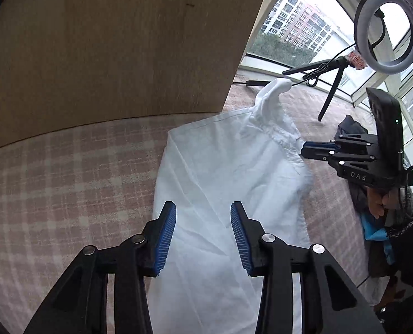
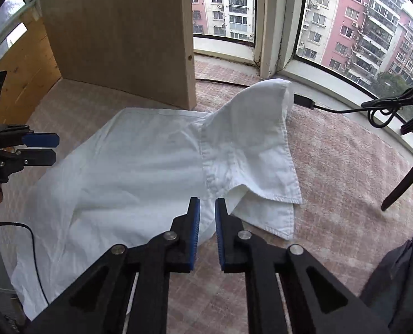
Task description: Fold clothes
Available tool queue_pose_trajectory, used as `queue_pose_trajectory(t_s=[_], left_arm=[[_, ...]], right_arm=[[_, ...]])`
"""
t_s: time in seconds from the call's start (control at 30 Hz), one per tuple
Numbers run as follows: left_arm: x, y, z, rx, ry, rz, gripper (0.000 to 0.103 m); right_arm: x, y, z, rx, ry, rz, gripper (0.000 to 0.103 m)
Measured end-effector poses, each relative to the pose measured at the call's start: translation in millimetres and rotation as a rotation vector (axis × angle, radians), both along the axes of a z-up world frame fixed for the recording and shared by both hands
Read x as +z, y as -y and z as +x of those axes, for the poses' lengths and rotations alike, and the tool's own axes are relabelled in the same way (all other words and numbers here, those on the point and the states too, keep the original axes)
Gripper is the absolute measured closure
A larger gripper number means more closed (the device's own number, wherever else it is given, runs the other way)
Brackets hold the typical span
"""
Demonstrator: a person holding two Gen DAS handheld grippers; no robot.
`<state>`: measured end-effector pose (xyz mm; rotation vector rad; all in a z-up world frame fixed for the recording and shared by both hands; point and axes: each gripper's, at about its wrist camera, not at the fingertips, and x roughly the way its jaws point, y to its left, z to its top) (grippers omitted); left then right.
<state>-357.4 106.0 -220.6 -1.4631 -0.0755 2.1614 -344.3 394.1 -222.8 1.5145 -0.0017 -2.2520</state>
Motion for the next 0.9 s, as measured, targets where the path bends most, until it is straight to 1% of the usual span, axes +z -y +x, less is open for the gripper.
queue_pose_trajectory(t_s=[0.03, 0.07, 0.13, 0.17, 0.23, 0.27, 0.33, 0.4, 0.47, 0.5, 0.6, 0.63, 0.67, 0.7, 0.73, 0.77, 0.83, 0.87, 0.9], left_arm=[[3, 2, 7, -0.005, -0.007, -0.011, 0.063], [3, 2, 14, -0.014, -0.015, -0.03, 0.061], [4, 3, 29, -0.031, -0.03, -0.069, 0.056], [-1, 2, 29, -0.032, -0.016, -0.073, 0.055], [-20, 1, 18, -0.002, 0.042, -0.114, 0.053], [-28, 2, 11, 0.016, 0.071, -0.114, 0.054], [-44, 5, -4, 0.051, 0.127, -0.097, 0.054], [-54, 7, -22, 0.089, 0.165, -0.049, 0.053], [-63, 3, -37, 0.094, 0.187, -0.032, 0.052], [-68, -2, -43, 0.087, 0.197, -0.038, 0.052], [-72, -16, -47, 0.047, 0.183, -0.033, 0.053], [-73, -20, -47, 0.03, 0.186, -0.028, 0.06], [-72, -23, -45, 0.023, 0.183, -0.035, 0.078], [-71, -25, -43, 0.02, 0.175, -0.048, 0.083], [-69, -27, -42, 0.017, 0.168, -0.061, 0.093], [-65, -27, -39, 0.013, 0.153, -0.061, 0.098], [-53, -27, -33, 0.011, 0.12, -0.054, 0.099], [-47, -25, -31, 0.017, 0.095, -0.066, 0.099], [-41, -23, -30, 0.026, 0.064, -0.083, 0.099]], right_arm=[[3, -1, 8, 0.004, 0.029, -0.072, 0.088], [3, 0, 18, 0.001, 0.04, -0.104, 0.087], [-6, 5, 37, 0.003, 0.057, -0.122, 0.087], [-15, 7, 44, 0.005, 0.076, -0.131, 0.087], [-32, 13, 55, 0.006, 0.113, -0.136, 0.087], [-40, 17, 57, 0.005, 0.126, -0.129, 0.087], [-45, 21, 61, 0.011, 0.132, -0.127, 0.087], [-50, 23, 58, 0.013, 0.131, -0.125, 0.087], [-54, 23, 53, 0.012, 0.129, -0.121, 0.087], [-55, 23, 50, 0.014, 0.131, -0.123, 0.087], [-54, 23, 46, 0.015, 0.119, -0.121, 0.087], [-53, 21, 44, 0.01, 0.116, -0.123, 0.087], [-53, 20, 42, 0.004, 0.114, -0.126, 0.087], [-52, 18, 41, -0.005, 0.114, -0.135, 0.087], [-52, 16, 39, -0.013, 0.114, -0.144, 0.087], [-51, 14, 38, -0.021, 0.115, -0.158, 0.087], [-48, 15, 38, -0.01, 0.116, -0.195, 0.087], [-47, 16, 38, -0.003, 0.117, -0.215, 0.087], [-48, 19, 38, 0.009, 0.116, -0.198, 0.087]])
